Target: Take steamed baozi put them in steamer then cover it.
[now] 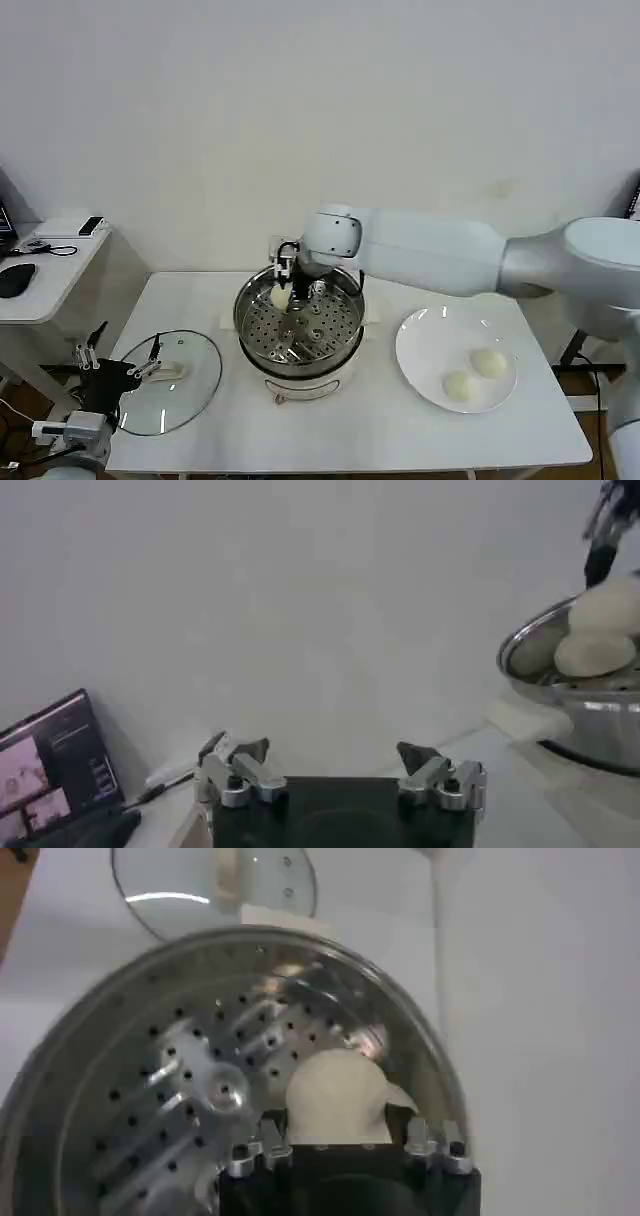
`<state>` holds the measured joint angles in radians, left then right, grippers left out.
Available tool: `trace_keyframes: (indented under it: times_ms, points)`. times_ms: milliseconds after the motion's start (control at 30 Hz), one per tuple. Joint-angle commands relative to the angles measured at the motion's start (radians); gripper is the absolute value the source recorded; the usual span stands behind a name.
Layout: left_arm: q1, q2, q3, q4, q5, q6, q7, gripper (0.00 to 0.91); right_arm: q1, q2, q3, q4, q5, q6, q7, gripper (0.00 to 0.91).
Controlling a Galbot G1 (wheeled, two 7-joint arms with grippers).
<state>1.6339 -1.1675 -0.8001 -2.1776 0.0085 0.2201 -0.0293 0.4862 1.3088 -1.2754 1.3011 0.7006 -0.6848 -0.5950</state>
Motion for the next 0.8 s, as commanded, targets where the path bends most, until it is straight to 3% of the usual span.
trace_keyframes:
  times_ms: [33, 600, 633, 667, 800]
  points:
    - [0.003, -0.004, -0.005, -0.004, 0.007, -0.003, -0.002, 0.907, -0.058, 0.119, 0.003, -0.104, 0.031, -0.041, 0.017, 0.655]
    - [0.01, -0.012, -0.004, -0.003, 0.014, -0.011, -0.003, 0.907, -0.054, 0.134, -0.008, -0.1, 0.03, -0.042, 0.025, 0.665]
    - [0.009, -0.012, -0.004, -0.003, 0.014, -0.012, -0.003, 0.907, -0.054, 0.134, -0.007, -0.101, 0.029, -0.042, 0.026, 0.746]
    - [0.009, -0.013, -0.004, -0.003, 0.014, -0.011, -0.003, 0.907, -0.055, 0.134, -0.006, -0.102, 0.027, -0.042, 0.028, 0.907]
    - [0.009, -0.015, -0.004, -0.003, 0.016, -0.011, -0.003, 0.907, -0.051, 0.118, -0.001, -0.088, 0.026, -0.042, 0.029, 0.907]
